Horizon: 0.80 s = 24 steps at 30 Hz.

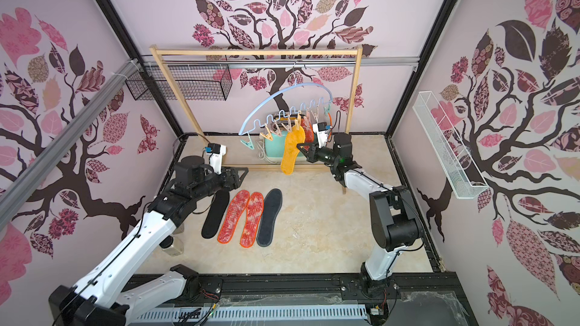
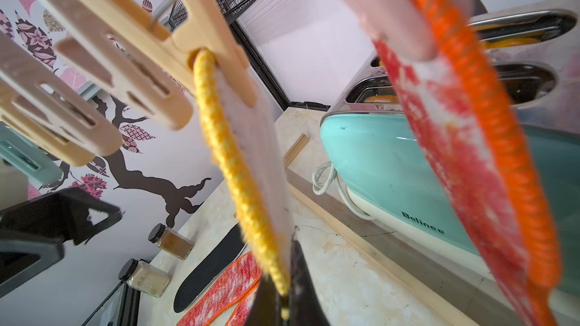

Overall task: Take the shoe insoles off the hanger
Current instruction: Remove the insole from the hanger.

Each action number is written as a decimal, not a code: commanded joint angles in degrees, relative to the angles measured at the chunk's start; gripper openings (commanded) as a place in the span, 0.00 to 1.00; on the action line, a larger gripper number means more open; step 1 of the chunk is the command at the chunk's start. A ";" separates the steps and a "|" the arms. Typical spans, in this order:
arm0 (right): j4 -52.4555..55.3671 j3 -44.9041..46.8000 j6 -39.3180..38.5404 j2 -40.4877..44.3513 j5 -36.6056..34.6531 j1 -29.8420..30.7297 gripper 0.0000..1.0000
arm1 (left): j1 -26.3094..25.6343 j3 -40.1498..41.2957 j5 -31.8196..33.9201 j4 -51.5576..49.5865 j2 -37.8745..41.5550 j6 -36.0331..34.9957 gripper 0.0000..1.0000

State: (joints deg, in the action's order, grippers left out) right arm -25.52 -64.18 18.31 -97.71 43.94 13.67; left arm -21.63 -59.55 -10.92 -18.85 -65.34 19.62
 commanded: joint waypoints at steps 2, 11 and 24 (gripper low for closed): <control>2.06 0.24 -2.37 3.40 1.06 -0.39 0.02 | 4.29 -5.44 -1.25 5.48 -7.57 2.72 0.64; 4.73 -0.93 -3.95 4.27 2.51 -0.40 0.02 | 9.74 -14.79 -9.90 11.84 -23.35 -4.61 0.64; 6.64 -1.36 -5.30 4.43 4.03 -0.42 0.02 | 9.18 -39.87 -39.01 22.98 -47.54 -0.63 0.48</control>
State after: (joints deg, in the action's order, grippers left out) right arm -19.97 -63.70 13.96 -95.15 46.48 13.61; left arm -11.66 -95.57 -42.52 0.99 -111.83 18.96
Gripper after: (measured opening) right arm 0.051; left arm 0.485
